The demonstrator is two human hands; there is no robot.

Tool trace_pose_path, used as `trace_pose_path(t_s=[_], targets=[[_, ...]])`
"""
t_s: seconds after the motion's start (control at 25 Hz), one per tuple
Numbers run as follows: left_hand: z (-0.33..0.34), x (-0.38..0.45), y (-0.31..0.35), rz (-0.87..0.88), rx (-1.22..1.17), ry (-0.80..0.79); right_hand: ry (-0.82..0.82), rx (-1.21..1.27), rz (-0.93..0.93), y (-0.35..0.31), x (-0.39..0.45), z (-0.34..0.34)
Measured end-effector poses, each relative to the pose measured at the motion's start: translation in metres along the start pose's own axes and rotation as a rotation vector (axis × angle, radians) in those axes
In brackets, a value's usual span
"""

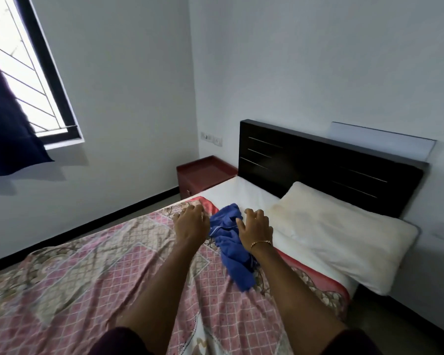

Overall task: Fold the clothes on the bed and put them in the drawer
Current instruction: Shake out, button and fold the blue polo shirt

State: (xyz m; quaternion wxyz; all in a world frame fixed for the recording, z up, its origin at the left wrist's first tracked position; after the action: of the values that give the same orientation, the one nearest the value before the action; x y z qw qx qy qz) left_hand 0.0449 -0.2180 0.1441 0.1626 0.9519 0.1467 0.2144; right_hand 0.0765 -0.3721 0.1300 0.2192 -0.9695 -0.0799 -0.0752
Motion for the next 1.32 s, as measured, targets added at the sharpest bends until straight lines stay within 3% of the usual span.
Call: trace_pose_path(t_s=[0.2, 0.4, 0.64, 0.76, 1.0, 1.12, 1.32], targets=[[0.092, 0.045, -0.001, -0.162, -0.058, -0.065, -0.175, -0.033, -0.024, 0.053, 0.077, 0.064], [0.2, 0.077, -0.016, -0.424, -0.106, -0.254, -0.406, -0.082, -0.129, 0.098, 0.153, 0.143], [0.321, 0.064, -0.037, -0.887, -0.456, -0.541, -0.664, -0.137, -0.196, 0.139, 0.182, 0.236], [0.362, 0.064, -0.038, -1.011, -0.693, -0.515, -0.688, -0.095, -0.232, 0.147, 0.19, 0.269], [0.345, 0.084, -0.023, -1.056, -0.824, -0.235, -0.578, 0.306, -0.137, 0.126, 0.194, 0.245], [0.288, 0.11, -0.002, -1.023, -1.099, -0.1, -0.417, 0.519, -0.085, 0.083, 0.2, 0.192], [0.162, 0.142, 0.032, -0.839, -1.41, -0.093, -0.186, 0.785, -0.06, 0.009, 0.183, 0.091]])
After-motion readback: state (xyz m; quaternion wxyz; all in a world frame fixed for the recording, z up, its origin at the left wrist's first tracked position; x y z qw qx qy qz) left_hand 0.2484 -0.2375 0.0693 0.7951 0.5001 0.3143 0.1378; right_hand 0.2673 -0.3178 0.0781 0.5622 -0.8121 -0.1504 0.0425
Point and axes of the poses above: each hand's wrist, its own x-axis towards the middle knuckle, its own z-axis out of the palm, y = z × x, the point moved 1 cm from there along x, towards the middle knuckle
